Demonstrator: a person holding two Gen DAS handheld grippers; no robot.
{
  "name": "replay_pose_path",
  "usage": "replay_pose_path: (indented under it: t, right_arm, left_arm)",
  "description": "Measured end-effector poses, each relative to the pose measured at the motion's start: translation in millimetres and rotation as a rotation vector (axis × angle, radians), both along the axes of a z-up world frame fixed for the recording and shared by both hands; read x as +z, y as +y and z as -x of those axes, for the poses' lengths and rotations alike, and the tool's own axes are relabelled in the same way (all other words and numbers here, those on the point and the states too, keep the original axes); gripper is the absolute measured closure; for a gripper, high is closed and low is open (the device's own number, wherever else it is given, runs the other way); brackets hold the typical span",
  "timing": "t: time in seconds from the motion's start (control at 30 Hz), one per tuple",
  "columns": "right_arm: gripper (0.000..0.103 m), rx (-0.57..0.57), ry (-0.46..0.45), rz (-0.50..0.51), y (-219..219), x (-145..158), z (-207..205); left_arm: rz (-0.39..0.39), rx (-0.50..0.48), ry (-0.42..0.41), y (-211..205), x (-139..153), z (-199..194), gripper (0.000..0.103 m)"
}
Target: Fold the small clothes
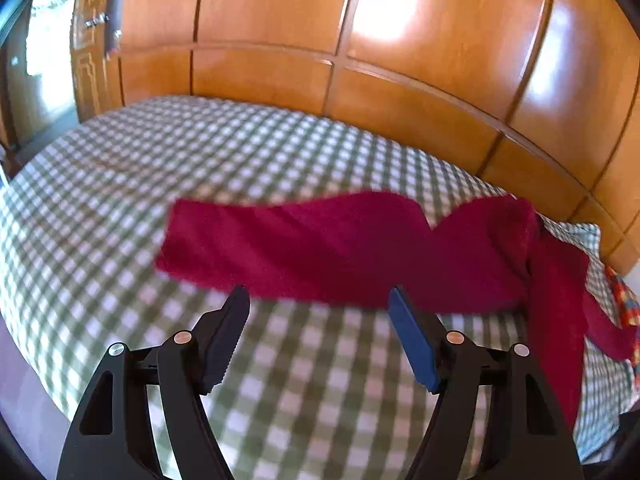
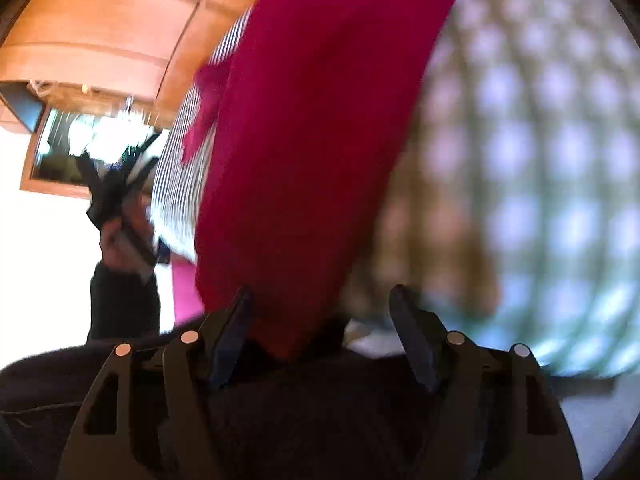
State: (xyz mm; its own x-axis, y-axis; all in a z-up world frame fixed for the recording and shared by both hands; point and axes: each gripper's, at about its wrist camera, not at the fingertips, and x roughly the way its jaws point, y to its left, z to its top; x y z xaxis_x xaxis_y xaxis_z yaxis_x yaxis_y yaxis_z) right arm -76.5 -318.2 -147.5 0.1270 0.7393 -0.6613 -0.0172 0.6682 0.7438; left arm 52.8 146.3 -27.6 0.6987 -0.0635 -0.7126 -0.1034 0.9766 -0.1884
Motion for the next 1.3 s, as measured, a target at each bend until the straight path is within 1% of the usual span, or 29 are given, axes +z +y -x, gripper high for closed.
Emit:
replay_pose_path:
  t: [0.03,0.07,0.1,0.13,0.17,0.2,0.23,0.27,0.3,0.33,0.37,0.4,0.47,0.5,0.57,0.63,0.67,0.73,0.8,0.83,0.93,1.03,1.1,1.13,1.17,1.2,1.23,1.3]
  right_arm:
    - [0.045,0.002,0.026,-0.02,7.0,-4.8,-1.3]
    - [0.058,0.007,0.04,-0.019,12.8,-5.7,-3.2]
    - [0.066,0.012,0.036,-0.011,14.4,-2.9,-6.0]
    - [0.085,0.006,0.014,0.004,13.6,4.1,-7.8]
    - [0.097,-0.012,-0.013,0.01,8.5,13.8,-9.0]
    - [0.097,-0.018,-0.033,0.015,4.3,23.4,-12.8]
    - [0.097,-0.023,-0.079,0.042,-4.8,37.9,-11.6]
    - [0.097,-0.034,-0.135,0.09,-16.1,55.0,-9.0]
    - [0.097,-0.053,-0.177,0.13,-25.7,65.6,-6.3]
    - [0.097,-0.105,-0.235,0.191,-47.1,86.0,-3.7]
    - [0.097,-0.145,-0.267,0.242,-53.4,96.3,-0.1]
    - [0.097,-0.197,-0.301,0.305,-70.9,108.5,2.1]
    - [0.097,-0.317,-0.351,0.497,-109.5,127.4,5.1]
    - [0.097,-0.361,-0.354,0.607,-125.6,130.7,4.5]
    - [0.097,-0.447,-0.328,0.855,-155.0,127.1,-2.6]
    - [0.097,-0.502,-0.289,0.988,-173.7,115.7,-10.3]
    - [0.097,-0.525,-0.26,1.025,-183.6,107.2,-15.6]
    - [0.097,-0.547,-0.223,1.063,-194.6,88.8,-19.7]
    - [0.097,-0.557,-0.194,1.073,-205.4,71.5,-23.2]
    - [0.097,-0.557,-0.187,1.075,-198.3,64.1,-25.1]
    - [0.097,-0.554,-0.196,1.097,-202.7,53.8,-22.1]
    - [0.097,-0.568,-0.207,1.072,-203.2,43.6,-22.3]
    - [0.097,-0.572,-0.209,1.057,-205.7,43.4,-19.8]
    - [0.097,-0.573,-0.21,1.048,-204.7,43.9,-17.9]
    - [0.097,-0.572,-0.212,1.041,-204.1,45.7,-16.5]
    - [0.097,-0.57,-0.214,1.035,-200.0,47.2,-13.0]
    - [0.097,-0.562,-0.223,1.024,-198.0,50.0,-12.4]
    - [0.097,-0.534,-0.247,1.005,-190.5,56.7,-7.8]
  left_arm:
    - [0.01,-0.009,0.009,-2.2,-2.8,3.3,0.032]
    - [0.018,-0.015,0.013,-4.5,-5.1,6.6,0.032]
    - [0.027,-0.025,0.016,-7.5,-6.6,9.9,0.032]
    - [0.034,-0.031,0.016,-9.1,-7.2,11.5,0.032]
    - [0.04,-0.039,0.014,-11.7,-7.2,13.5,0.032]
    - [0.045,-0.047,0.012,-13.6,-7.6,15.4,0.032]
    - [0.054,-0.061,0.011,-16.5,-7.8,17.3,0.032]
    - [0.062,-0.074,0.01,-19.2,-7.9,18.7,0.032]
    - [0.069,-0.083,0.009,-20.2,-8.3,19.4,0.032]
    - [0.081,-0.097,0.01,-22.9,-9.0,19.8,0.032]
    - [0.095,-0.109,0.015,-24.6,-10.5,19.6,0.032]
    - [0.116,-0.126,0.023,-28.7,-12.9,19.1,0.032]
    - [0.14,-0.155,0.033,-35.2,-15.3,18.4,0.032]
    - [0.15,-0.173,0.037,-40.6,-16.7,18.2,0.032]
    - [0.175,-0.225,0.049,-55.6,-21.1,19.2,0.032]
    - [0.2,-0.281,0.063,-70.6,-25.0,22.7,0.032]
    - [0.214,-0.318,0.071,-79.6,-27.2,24.8,0.032]
    - [0.239,-0.392,0.086,-101.2,-31.5,29.1,0.032]
    - [0.276,-0.462,0.101,-121.8,-34.9,31.9,0.032]
    - [0.312,-0.514,0.125,-136.6,-38.2,33.2,0.032]
    - [0.397,-0.641,0.188,-174.5,-44.0,34.1,0.032]
    - [0.441,-0.726,0.227,-209.6,-47.5,33.1,0.032]
    - [0.432,-0.76,0.265,-235.1,-55.7,25.9,0.033]
    - [0.423,-0.77,0.277,-242.5,-60.9,25.8,0.045]
    - [0.405,-0.776,0.3,-251.7,-67.4,23.1,0.059]
    - [0.381,-0.775,0.318,-258.2,-72.9,21.3,0.083]
    - [0.344,-0.77,0.317,-263.3,-76.0,21.1,0.094]
    - [0.329,-0.763,0.285,-254.4,-71.7,20.5,0.096]
